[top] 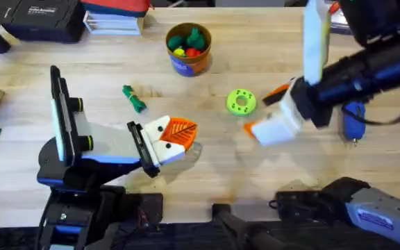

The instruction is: Pick up the gripper from the table and insert it into the empty holder that is missing its gripper. Then pick up a screw, insert it into the mounting hole, and use the screwdriver to tighten it. Finally, clean up the table by picking up the vegetable and placing it into the bucket.

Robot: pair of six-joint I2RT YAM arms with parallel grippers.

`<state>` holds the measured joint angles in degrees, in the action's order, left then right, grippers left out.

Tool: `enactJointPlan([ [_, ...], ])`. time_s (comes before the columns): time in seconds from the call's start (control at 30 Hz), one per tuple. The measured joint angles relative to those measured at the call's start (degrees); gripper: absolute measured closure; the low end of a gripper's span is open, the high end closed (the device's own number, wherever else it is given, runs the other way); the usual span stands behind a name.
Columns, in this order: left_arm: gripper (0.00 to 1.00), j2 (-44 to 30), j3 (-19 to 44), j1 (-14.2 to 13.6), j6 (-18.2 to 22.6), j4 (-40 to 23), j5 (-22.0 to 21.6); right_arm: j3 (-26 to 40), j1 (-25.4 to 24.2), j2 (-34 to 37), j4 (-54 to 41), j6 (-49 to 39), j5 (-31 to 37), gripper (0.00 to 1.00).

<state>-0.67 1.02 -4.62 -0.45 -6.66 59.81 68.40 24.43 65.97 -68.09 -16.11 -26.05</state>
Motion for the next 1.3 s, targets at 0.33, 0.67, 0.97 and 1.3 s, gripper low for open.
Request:
enactJointPlan([
  [0.33, 0.996, 0.0, 0.0, 0.0, 0.0, 0.0, 0.0, 0.0, -27.7, 8.7, 4.0, 5.3, 20.0, 0.007],
  [0.67, 0.996, 0.0, 0.0, 0.0, 0.0, 0.0, 0.0, 0.0, -50.3, 20.8, 12.3, 4.1, 29.1, 0.007],
  [0.97, 0.997, 0.0, 0.0, 0.0, 0.0, 0.0, 0.0, 0.0, -55.1, 25.4, 18.4, 0.3, 29.9, 0.007],
  [1.3, 0.997, 0.0, 0.0, 0.0, 0.0, 0.0, 0.0, 0.0, -55.1, 30.2, 23.3, -5.7, 29.9, 0.007],
])
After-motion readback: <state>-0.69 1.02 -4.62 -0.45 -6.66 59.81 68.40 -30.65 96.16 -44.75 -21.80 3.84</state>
